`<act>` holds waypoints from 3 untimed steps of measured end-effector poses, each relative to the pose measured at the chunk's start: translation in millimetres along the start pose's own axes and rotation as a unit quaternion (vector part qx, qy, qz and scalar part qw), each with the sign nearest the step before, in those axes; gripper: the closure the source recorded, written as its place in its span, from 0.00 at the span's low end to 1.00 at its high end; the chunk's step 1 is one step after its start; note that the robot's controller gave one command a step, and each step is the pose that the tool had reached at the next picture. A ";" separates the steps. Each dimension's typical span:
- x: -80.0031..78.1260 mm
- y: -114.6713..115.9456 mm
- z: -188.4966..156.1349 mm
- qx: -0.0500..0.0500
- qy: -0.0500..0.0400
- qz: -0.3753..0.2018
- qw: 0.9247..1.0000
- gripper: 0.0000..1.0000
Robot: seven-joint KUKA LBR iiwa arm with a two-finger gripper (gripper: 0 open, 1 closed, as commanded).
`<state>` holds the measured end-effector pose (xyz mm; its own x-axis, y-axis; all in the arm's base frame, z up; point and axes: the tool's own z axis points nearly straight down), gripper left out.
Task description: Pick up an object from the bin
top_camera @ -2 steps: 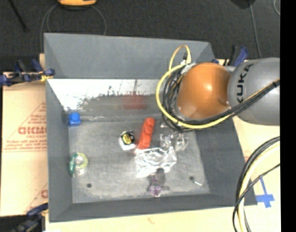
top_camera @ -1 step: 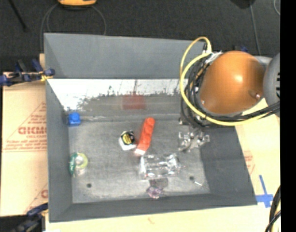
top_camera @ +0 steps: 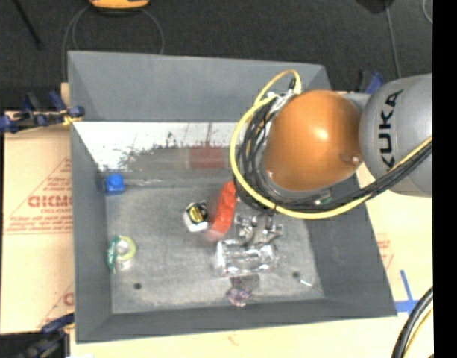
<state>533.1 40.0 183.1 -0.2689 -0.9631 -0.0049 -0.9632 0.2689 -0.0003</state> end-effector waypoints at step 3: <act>-1.4 6.1 67.9 0.004 0.003 0.044 0.999 0.00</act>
Offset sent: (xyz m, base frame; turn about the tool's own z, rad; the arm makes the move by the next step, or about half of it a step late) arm -0.0113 0.0142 -0.0573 0.3236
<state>527.7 43.3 115.2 -0.3530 -0.9356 0.0001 -0.9356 0.3530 -0.0081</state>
